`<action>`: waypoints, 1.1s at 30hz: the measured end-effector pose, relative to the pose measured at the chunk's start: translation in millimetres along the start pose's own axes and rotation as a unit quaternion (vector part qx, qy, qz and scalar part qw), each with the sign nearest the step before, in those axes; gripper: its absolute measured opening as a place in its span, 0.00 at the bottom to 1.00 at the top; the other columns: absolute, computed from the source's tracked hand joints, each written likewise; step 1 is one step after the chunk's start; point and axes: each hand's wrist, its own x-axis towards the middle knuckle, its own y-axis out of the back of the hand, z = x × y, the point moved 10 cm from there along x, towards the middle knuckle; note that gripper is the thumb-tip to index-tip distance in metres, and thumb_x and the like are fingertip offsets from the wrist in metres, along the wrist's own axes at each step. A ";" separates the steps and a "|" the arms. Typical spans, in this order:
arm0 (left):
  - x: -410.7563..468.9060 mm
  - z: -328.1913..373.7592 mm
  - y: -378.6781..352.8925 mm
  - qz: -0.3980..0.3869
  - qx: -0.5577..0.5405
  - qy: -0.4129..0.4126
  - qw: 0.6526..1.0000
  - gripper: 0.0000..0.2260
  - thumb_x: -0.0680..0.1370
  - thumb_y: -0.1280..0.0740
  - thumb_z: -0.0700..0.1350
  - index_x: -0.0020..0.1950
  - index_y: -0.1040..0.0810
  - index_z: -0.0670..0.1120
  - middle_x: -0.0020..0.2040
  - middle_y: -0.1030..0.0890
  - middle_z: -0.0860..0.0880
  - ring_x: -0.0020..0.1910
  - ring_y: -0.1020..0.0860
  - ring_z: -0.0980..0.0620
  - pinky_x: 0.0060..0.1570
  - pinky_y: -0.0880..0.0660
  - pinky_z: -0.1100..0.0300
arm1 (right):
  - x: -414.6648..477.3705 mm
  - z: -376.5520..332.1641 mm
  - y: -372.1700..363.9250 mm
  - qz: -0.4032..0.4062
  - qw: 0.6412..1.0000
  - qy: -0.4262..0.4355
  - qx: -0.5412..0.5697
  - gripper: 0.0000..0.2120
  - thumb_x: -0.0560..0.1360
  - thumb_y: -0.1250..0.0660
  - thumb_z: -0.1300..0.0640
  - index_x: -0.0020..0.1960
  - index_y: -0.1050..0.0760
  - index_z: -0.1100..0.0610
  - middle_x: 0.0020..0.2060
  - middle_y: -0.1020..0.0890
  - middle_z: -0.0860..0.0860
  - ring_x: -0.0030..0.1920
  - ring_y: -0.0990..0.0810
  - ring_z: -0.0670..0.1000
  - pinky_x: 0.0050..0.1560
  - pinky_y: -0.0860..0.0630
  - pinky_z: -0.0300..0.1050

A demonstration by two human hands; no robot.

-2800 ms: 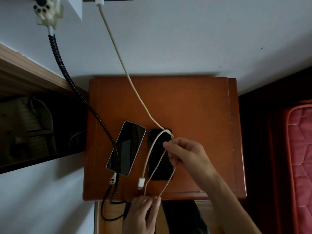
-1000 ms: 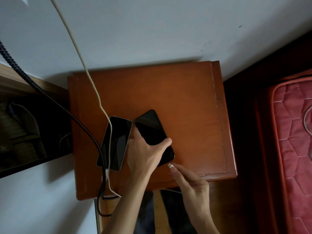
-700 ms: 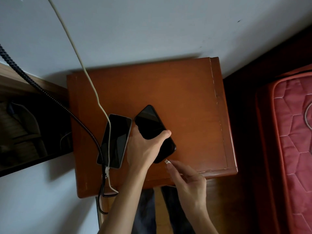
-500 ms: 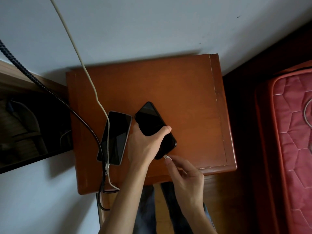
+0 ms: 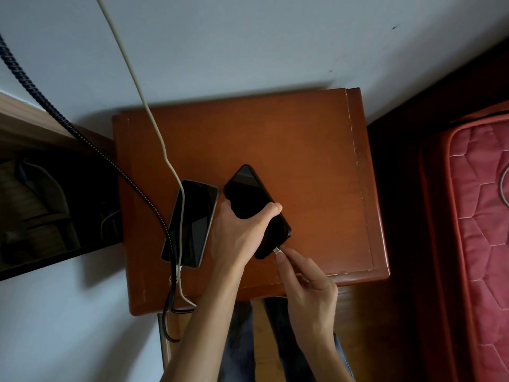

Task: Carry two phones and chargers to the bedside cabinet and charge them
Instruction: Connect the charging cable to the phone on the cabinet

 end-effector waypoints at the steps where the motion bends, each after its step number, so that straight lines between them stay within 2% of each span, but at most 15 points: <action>1: -0.2 0.1 -0.6 0.003 0.003 -0.002 1.000 0.48 0.56 0.28 0.70 0.73 0.30 0.52 0.63 0.22 0.54 0.60 0.22 0.51 0.60 0.22 0.47 | 0.4 -1.1 1.9 0.005 1.000 0.006 -0.008 0.09 0.75 0.28 0.57 0.52 0.15 0.46 0.35 0.15 0.49 0.33 0.20 0.48 0.33 0.22 0.40; 5: -1.6 0.2 -3.0 0.025 0.020 -0.011 0.999 0.49 0.58 0.27 0.70 0.74 0.31 0.50 0.65 0.21 0.52 0.62 0.21 0.50 0.60 0.21 0.47 | 1.3 1.8 6.8 0.028 0.999 -0.003 -0.042 0.09 0.74 0.27 0.54 0.50 0.16 0.41 0.35 0.15 0.47 0.35 0.18 0.53 0.35 0.20 0.46; 8: -3.3 0.6 -4.1 0.050 0.049 -0.022 0.997 0.49 0.59 0.27 0.70 0.75 0.34 0.49 0.66 0.23 0.50 0.62 0.22 0.48 0.59 0.21 0.46 | 2.2 7.4 7.6 0.029 0.998 -0.018 -0.061 0.05 0.74 0.28 0.53 0.47 0.15 0.44 0.35 0.15 0.45 0.35 0.17 0.49 0.36 0.20 0.40; 11: -5.2 1.2 -4.8 0.079 0.084 -0.042 0.992 0.47 0.62 0.27 0.69 0.75 0.35 0.49 0.66 0.23 0.48 0.61 0.21 0.47 0.58 0.21 0.46 | 3.2 12.4 8.6 0.028 0.996 -0.027 -0.079 0.04 0.74 0.28 0.54 0.46 0.15 0.46 0.34 0.15 0.42 0.35 0.17 0.44 0.35 0.24 0.31; 13: -7.3 1.5 -5.3 0.100 0.113 -0.054 0.987 0.48 0.63 0.27 0.69 0.77 0.37 0.49 0.66 0.24 0.46 0.61 0.22 0.45 0.57 0.21 0.48 | 4.3 17.4 8.6 0.026 0.995 -0.040 -0.089 0.04 0.75 0.27 0.54 0.45 0.15 0.46 0.34 0.15 0.41 0.35 0.17 0.43 0.35 0.25 0.28; 17: -9.4 0.4 -7.0 0.139 0.159 -0.069 0.975 0.50 0.64 0.28 0.70 0.79 0.41 0.48 0.66 0.26 0.43 0.62 0.23 0.43 0.53 0.23 0.50 | 7.6 30.1 4.8 0.009 0.992 -0.079 -0.096 0.05 0.76 0.28 0.53 0.44 0.15 0.44 0.34 0.14 0.41 0.37 0.15 0.41 0.39 0.19 0.35; 21: -5.8 -4.1 -5.6 0.162 0.179 -0.077 0.967 0.52 0.63 0.29 0.71 0.80 0.42 0.48 0.65 0.25 0.42 0.61 0.22 0.43 0.50 0.23 0.50 | 6.7 42.9 -2.6 -0.014 0.991 -0.124 -0.058 0.04 0.76 0.28 0.55 0.47 0.14 0.47 0.36 0.13 0.43 0.40 0.14 0.43 0.42 0.18 0.37; 24: -5.0 -6.7 -5.3 0.172 0.206 -0.088 0.959 0.53 0.63 0.28 0.71 0.80 0.43 0.47 0.65 0.26 0.42 0.62 0.23 0.42 0.48 0.24 0.51 | 7.7 45.5 -9.2 -0.035 0.988 -0.140 -0.063 0.06 0.76 0.28 0.56 0.44 0.15 0.46 0.36 0.13 0.41 0.39 0.14 0.40 0.40 0.21 0.32; 27: -5.5 -5.4 -4.7 0.187 0.234 -0.110 0.948 0.53 0.63 0.26 0.69 0.80 0.43 0.46 0.61 0.26 0.44 0.59 0.24 0.44 0.41 0.30 0.57 | 11.2 49.6 -16.1 -0.057 0.981 -0.153 -0.103 0.12 0.75 0.27 0.58 0.39 0.18 0.42 0.33 0.14 0.39 0.35 0.16 0.38 0.34 0.24 0.29; 30: -5.0 -0.8 -3.0 0.202 0.261 -0.129 0.935 0.53 0.63 0.23 0.66 0.79 0.42 0.45 0.57 0.27 0.45 0.55 0.25 0.46 0.38 0.32 0.58 | 16.7 53.4 -20.6 -0.059 0.970 -0.153 -0.179 0.14 0.74 0.28 0.58 0.34 0.19 0.42 0.30 0.16 0.40 0.31 0.19 0.38 0.29 0.28 0.29; 33: -3.1 1.2 -2.8 0.204 0.276 -0.136 0.929 0.53 0.63 0.23 0.65 0.79 0.41 0.43 0.58 0.30 0.45 0.52 0.24 0.46 0.35 0.32 0.58 | 22.4 54.9 -22.5 -0.050 0.959 -0.152 -0.233 0.10 0.74 0.28 0.57 0.35 0.19 0.47 0.29 0.17 0.44 0.29 0.21 0.42 0.29 0.27 0.35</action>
